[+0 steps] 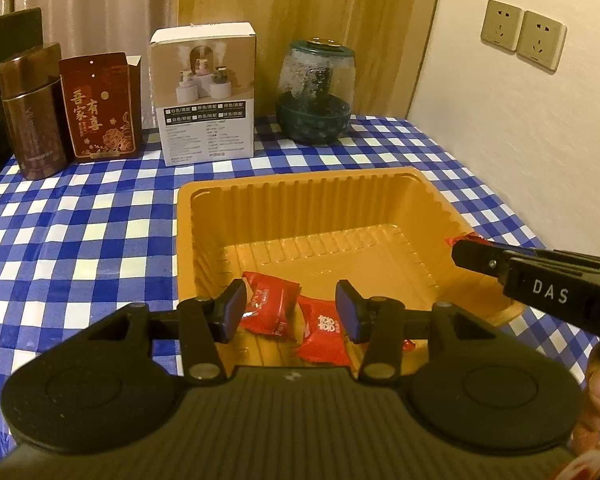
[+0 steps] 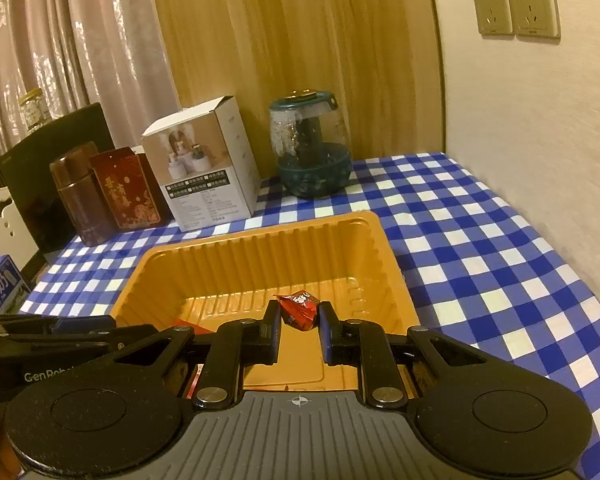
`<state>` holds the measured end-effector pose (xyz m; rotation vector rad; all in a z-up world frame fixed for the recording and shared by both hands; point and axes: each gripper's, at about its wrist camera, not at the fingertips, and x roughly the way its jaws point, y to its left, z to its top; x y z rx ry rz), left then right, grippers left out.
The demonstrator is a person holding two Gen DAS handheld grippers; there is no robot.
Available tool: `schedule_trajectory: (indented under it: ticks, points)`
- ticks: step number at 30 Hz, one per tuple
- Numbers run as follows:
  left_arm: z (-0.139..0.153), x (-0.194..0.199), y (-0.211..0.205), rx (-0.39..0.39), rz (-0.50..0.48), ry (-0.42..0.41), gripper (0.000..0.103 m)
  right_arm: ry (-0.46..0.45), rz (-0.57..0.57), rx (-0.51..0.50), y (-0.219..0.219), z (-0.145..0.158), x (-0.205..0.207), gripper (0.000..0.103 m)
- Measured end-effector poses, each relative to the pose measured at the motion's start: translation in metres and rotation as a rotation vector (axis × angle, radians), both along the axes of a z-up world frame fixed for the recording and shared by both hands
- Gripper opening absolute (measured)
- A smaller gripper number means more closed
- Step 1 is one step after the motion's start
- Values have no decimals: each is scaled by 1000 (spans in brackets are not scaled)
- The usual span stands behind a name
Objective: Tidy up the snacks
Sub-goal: 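Open the left tool to drop its candy in the tray while the right opens too, then withdraw both open tools from the tray toward the snack pile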
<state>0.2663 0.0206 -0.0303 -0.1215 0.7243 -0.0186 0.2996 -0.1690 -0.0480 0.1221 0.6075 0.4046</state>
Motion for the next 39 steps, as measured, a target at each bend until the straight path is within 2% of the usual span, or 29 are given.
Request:
schedule_trajectory:
  ticks: [9,10,11,12,13,39]
  points:
    - [-2,0,2,7,10,0,45,-3,11,33,2,-1,2,21]
    - [-2,-1,3,7,11,0,46,0,7,43,0,-2,3,28]
    - [-2,-1,3,6,11,1,46,2,1,52,-1,-1,3,48]
    - [-3,-1,3,5,12,2,46,2,-7,63,-3,-1,4,60]
    - [-3,-1,4,4,13,2,46,-1,-12,73,-6,-1,4,65]
    - [1,-12,1,14,-6,-6,46,-31,-63,80,-25,11,-6,65]
